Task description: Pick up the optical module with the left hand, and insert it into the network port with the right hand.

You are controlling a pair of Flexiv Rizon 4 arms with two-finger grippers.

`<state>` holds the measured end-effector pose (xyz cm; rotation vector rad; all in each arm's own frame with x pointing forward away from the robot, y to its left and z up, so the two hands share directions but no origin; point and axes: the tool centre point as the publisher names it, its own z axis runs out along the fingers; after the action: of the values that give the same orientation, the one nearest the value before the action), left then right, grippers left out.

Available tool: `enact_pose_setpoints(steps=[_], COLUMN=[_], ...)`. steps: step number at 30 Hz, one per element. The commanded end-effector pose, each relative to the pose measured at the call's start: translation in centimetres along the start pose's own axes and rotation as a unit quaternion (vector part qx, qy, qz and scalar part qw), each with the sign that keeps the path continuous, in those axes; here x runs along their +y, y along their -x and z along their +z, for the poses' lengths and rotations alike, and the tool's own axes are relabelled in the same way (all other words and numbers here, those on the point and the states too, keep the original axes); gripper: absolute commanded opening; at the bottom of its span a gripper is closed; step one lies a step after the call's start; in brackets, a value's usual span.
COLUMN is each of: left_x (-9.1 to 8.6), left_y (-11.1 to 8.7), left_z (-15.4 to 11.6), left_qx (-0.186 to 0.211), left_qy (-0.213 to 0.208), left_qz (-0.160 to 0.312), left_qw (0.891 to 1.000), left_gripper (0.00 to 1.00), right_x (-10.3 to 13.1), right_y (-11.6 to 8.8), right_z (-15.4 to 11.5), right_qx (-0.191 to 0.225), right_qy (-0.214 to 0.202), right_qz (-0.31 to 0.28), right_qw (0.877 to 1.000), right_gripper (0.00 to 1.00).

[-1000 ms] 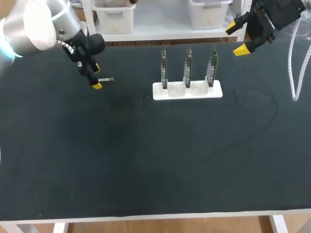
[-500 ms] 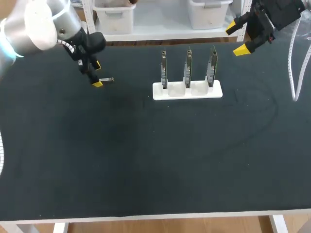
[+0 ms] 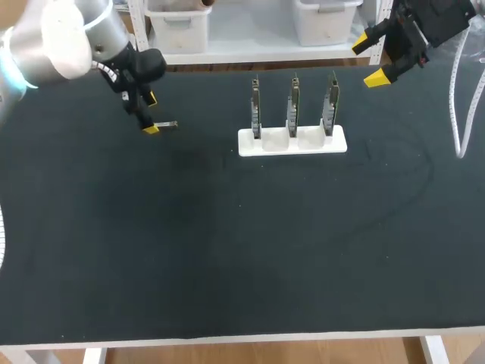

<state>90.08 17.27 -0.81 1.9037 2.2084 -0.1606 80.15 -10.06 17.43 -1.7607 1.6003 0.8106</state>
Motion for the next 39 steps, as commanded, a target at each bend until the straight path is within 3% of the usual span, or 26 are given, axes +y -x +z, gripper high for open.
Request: enact_pose_setpoints(steps=[1, 19, 28, 39], left_x=[1.0, 0.1, 0.7, 0.9], left_y=[0.5, -1.1, -0.8, -0.8], left_z=[0.0, 1.4, 1.5, 1.8], left_qx=[0.026, 0.062, 0.087, 0.088], left_qy=[-0.061, -0.085, -0.084, -0.09], left_qz=[-0.003, -0.02, -0.011, -0.01], left_qw=[0.998, 0.994, 0.993, 0.992], left_gripper=[1.0, 1.0, 1.0, 1.0], right_x=[0.1, 0.1, 0.1, 0.1], right_y=[0.0, 0.0, 0.0, 0.0], right_z=[0.0, 0.0, 0.0, 0.0], right_qx=[0.0, 0.0, 0.0, 0.0], right_qy=[-0.001, -0.001, -0.001, -0.001], right_qz=[0.0, 0.0, 0.0, 0.0], right_qw=[1.0, 1.0, 1.0, 1.0], right_gripper=[1.0, 1.0, 1.0, 1.0])
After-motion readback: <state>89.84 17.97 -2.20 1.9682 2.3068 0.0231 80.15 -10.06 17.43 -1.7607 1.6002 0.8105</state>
